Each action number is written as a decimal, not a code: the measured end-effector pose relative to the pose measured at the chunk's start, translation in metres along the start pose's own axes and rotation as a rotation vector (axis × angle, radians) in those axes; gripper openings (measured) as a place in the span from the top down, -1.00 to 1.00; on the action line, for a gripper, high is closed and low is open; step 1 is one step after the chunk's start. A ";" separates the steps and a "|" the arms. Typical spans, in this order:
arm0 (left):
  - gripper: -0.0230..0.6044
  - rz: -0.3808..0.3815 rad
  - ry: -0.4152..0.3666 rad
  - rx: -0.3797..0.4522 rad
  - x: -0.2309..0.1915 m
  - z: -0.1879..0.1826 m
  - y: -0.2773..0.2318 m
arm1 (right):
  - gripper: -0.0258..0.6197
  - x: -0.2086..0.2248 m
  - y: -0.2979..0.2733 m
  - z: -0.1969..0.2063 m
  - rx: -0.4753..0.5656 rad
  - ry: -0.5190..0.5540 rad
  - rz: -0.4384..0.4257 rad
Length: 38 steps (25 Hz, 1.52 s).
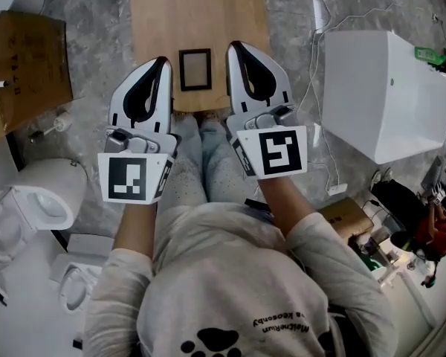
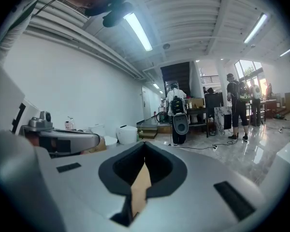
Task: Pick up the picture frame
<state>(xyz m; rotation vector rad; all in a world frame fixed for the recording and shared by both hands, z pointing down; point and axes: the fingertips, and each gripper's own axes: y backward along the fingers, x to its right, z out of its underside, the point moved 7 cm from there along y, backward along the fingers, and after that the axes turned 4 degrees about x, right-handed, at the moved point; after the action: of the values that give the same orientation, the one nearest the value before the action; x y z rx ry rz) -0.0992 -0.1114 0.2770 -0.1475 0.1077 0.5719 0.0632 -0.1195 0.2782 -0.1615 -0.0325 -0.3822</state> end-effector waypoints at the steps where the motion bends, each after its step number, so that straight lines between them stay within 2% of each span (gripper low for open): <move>1: 0.90 0.002 0.002 -0.001 -0.001 0.003 -0.001 | 0.90 0.000 -0.001 0.003 -0.003 -0.001 0.002; 25: 0.90 -0.017 0.067 -0.086 -0.031 0.107 -0.037 | 0.89 0.019 -0.033 0.105 -0.093 -0.017 -0.011; 38: 0.90 -0.028 0.073 -0.135 -0.044 0.154 -0.041 | 0.90 0.020 -0.042 0.157 -0.152 -0.040 0.011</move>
<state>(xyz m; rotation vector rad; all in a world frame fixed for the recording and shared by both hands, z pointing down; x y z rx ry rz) -0.1041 -0.1430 0.4391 -0.3004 0.1375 0.5464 0.0659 -0.1400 0.4409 -0.3191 -0.0419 -0.3709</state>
